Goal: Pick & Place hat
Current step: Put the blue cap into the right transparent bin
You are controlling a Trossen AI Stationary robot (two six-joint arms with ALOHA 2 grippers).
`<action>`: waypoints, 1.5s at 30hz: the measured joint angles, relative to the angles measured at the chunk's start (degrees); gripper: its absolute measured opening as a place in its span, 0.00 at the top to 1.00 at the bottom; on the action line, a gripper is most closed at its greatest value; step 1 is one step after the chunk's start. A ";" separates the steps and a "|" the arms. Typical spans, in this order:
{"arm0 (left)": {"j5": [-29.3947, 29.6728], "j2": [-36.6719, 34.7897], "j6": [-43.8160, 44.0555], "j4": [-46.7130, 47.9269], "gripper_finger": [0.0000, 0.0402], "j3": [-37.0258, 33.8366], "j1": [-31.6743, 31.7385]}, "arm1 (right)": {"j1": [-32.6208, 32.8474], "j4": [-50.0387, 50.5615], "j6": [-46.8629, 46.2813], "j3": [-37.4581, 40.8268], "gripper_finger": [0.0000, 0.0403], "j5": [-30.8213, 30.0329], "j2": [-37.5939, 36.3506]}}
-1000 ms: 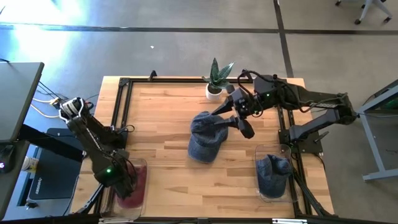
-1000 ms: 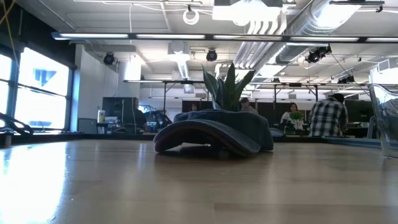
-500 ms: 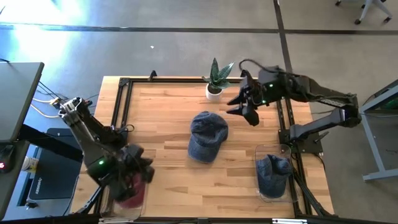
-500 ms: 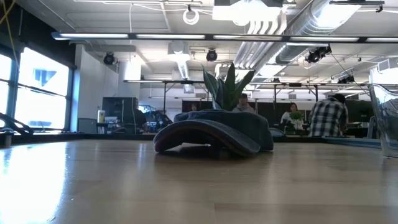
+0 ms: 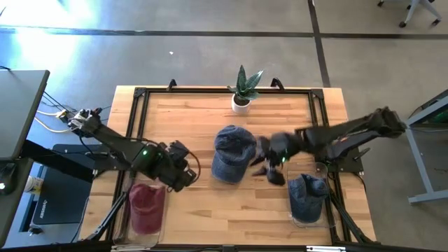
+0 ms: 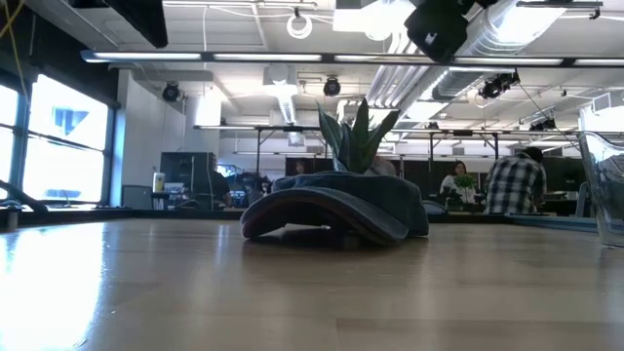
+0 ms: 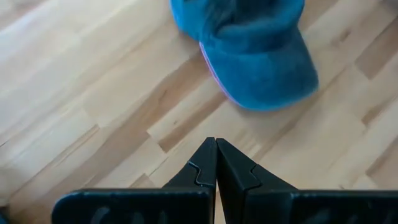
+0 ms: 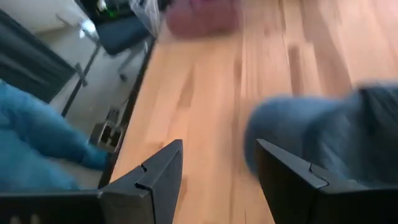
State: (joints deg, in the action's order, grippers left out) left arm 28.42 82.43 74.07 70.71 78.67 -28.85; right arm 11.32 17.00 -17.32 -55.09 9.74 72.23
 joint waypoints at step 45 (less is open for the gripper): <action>-4.26 -6.14 -7.39 11.79 1.00 -0.02 -10.17 | 11.86 1.46 19.78 -23.78 0.48 -44.19 45.64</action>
State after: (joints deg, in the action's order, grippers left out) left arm 24.16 76.29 66.67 82.50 78.65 -39.03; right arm 23.18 18.46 2.46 -78.87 -34.45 117.86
